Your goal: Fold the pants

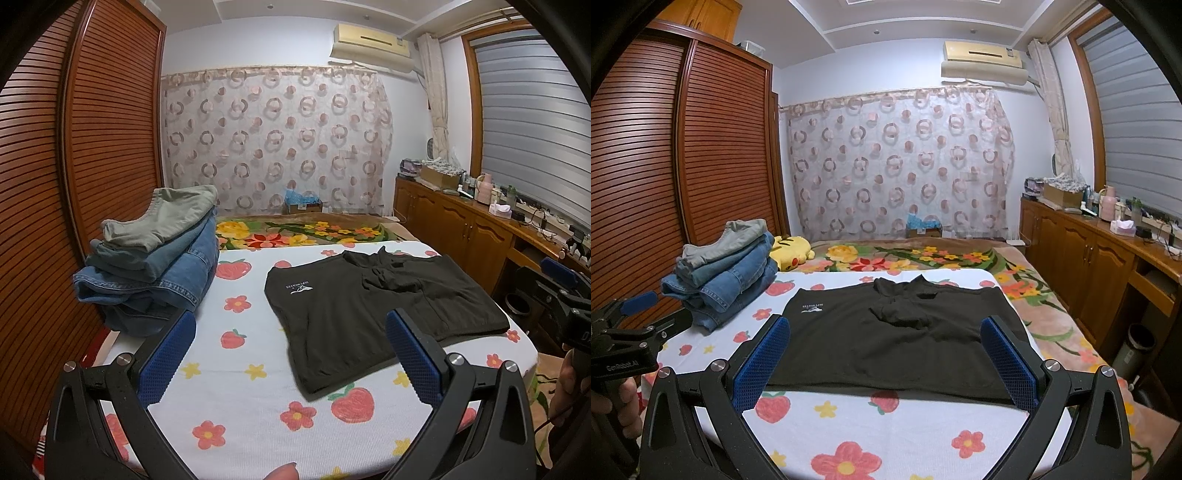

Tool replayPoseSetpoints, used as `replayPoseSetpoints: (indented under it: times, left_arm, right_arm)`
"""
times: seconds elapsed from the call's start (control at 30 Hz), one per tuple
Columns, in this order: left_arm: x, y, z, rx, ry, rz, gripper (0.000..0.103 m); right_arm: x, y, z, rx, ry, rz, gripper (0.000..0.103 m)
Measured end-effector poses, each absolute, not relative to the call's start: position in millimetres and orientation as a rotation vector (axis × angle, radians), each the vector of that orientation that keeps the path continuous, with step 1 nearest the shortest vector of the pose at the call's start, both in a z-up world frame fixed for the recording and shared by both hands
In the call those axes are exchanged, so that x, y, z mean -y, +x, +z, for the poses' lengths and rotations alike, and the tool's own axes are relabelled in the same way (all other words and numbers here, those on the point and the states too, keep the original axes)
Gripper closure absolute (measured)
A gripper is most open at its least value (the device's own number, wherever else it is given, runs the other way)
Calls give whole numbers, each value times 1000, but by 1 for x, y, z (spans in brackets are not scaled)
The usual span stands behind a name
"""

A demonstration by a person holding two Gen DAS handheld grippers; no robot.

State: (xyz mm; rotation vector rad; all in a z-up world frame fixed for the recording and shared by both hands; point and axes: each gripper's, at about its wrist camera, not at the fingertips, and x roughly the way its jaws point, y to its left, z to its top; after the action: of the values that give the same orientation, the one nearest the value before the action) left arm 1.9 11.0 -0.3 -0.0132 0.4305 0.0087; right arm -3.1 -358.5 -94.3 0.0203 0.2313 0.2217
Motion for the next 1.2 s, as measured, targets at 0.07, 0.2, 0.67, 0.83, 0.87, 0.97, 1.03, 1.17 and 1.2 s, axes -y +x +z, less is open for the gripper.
replayPoseSetpoints:
  times: [0.07,0.2,0.67,0.83,0.87,0.97,1.03,1.17,1.2]
  left_arm:
    - [-10,0,1,-429,-14,8,0]
    - [-10,0,3,-428,-13,9,0]
    - [-8,-6,13,-417,-16,14,0]
    - [-8,-6,13,-418,-18,11,0]
    - [-9,-6,14,-417,-17,10,0]
    - [-9,-7,15,-417,-16,11,0]
    - [-9,-7,15,-414,-17,11,0]
    - [-8,-7,14,-416,-17,12,0]
    - [-8,-7,13,-416,-16,12,0]
  right_arm:
    - [358,-3,-94,-230,21,223,0]
    - [359,-4,-94,-229,22,223,0]
    - [358,-6,-94,-222,19,226,0]
    - [358,-5,-94,-221,19,224,0]
    - [358,-5,-94,-220,19,224,0]
    - [358,-5,-94,-220,20,224,0]
    - [358,-5,-94,-220,20,224,0]
    - [358,-5,-94,-221,20,225,0]
    - [358,-5,-94,-220,19,224,0]
